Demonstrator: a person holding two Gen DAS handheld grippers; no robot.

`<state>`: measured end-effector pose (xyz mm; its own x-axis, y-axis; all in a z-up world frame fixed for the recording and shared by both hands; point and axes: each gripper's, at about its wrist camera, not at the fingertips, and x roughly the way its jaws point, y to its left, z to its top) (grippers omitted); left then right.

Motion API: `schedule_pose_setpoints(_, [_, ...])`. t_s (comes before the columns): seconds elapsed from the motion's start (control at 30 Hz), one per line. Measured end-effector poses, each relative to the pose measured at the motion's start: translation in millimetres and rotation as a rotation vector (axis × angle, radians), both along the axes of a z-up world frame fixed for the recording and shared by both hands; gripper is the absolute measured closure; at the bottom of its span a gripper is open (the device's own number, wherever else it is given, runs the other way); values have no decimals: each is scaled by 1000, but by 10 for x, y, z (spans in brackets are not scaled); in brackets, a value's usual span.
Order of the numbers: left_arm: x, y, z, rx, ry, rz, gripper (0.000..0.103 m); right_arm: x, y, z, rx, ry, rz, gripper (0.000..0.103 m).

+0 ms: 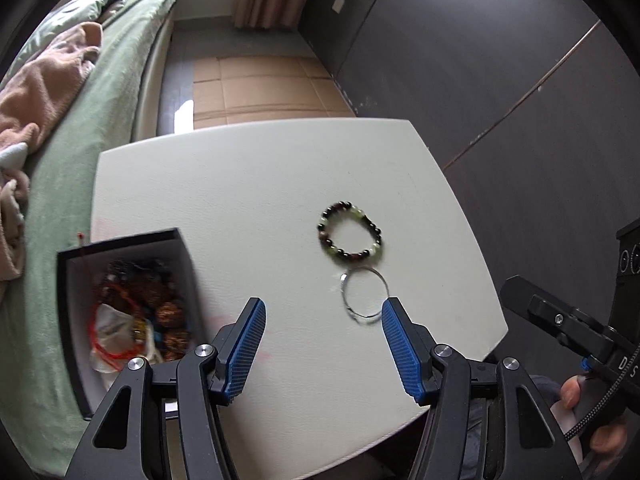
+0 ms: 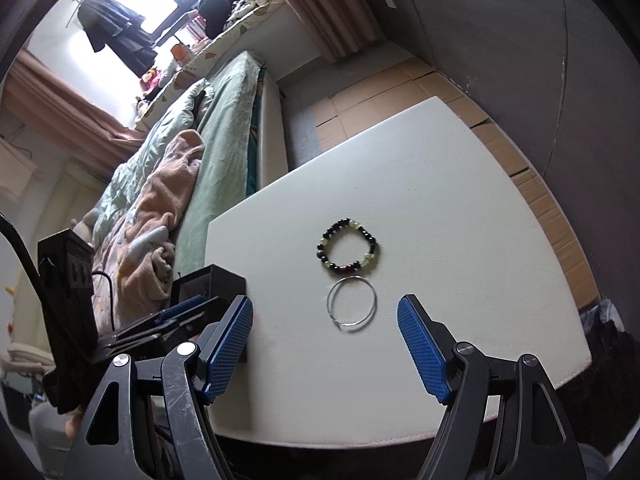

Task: Organize jewelry
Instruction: 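Reach the left tool to the large silver hoop and grasp its rim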

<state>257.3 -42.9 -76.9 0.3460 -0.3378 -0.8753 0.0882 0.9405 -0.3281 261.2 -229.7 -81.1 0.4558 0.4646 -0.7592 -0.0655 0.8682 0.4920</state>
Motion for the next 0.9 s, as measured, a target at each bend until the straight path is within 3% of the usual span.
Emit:
schedule_pose_setpoints(0.2, [133, -274, -186, 34, 89, 30, 60, 37, -194, -63, -61, 23, -48, 28])
schedule_pose_setpoints(0.37, [195, -434, -432, 48, 147, 73, 67, 97, -392, -187, -58, 51, -85, 28])
schedule_pose_setpoints(0.63, [265, -643, -640, 187, 184, 121, 75, 206, -647, -398, -2, 106, -95, 28])
schedule_pose_setpoints(0.7, [286, -696, -701, 223, 198, 129, 83, 211, -709, -395, 13, 100, -106, 28])
schedule_pose_setpoints(0.9, [313, -848, -725, 317, 215, 134, 84, 261, -877, -425, 58, 107, -131, 28])
